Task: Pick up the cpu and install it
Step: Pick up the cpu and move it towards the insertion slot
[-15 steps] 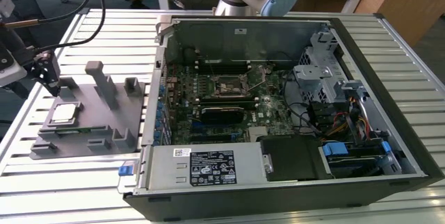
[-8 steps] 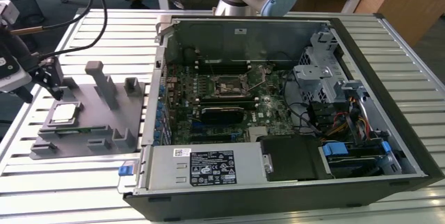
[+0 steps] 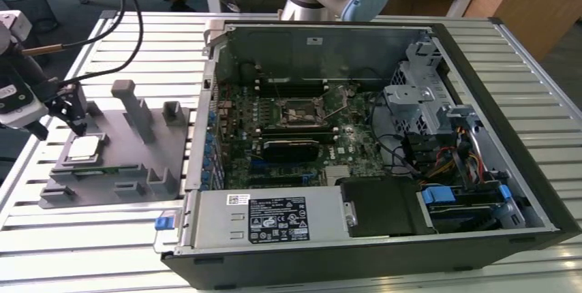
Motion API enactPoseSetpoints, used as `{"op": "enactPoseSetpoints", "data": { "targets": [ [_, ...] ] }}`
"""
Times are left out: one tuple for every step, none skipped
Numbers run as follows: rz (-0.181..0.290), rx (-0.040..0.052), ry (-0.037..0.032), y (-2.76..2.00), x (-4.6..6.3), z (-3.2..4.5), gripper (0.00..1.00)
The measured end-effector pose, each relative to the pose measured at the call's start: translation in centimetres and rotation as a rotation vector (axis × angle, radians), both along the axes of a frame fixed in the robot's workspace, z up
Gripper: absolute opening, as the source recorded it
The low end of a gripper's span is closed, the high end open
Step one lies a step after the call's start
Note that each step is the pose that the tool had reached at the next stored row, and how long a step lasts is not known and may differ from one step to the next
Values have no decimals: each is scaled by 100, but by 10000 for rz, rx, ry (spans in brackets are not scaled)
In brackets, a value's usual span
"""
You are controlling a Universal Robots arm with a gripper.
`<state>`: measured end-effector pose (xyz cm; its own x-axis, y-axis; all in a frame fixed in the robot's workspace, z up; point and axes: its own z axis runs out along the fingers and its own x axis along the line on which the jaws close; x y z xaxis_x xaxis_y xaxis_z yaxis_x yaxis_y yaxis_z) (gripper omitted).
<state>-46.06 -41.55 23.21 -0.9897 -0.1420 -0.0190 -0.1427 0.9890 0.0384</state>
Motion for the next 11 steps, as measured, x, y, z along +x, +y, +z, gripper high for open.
{"op": "enactPoseSetpoints", "data": {
  "targets": [
    [0, -1, 1, 0, 0, -18, 62],
    [0, -1, 1, 0, 0, -36, 62],
    [0, -1, 1, 0, 0, -54, 67],
    [0, 0, 0, 0, 0, -72, 67],
    [1, -1, 0, 0, 0, -90, 73],
    [0, -1, 1, 0, 0, -107, 73],
    [-4, -1, 1, 0, 0, -127, 73],
    [-16, 0, 0, 0, 0, -145, 73],
    [-36, -1, 1, 0, 0, -163, 73],
    [-71, -1, 1, 0, 1, -181, 73],
    [-140, -1, 1, 0, 1, -199, 73]
  ]
}}
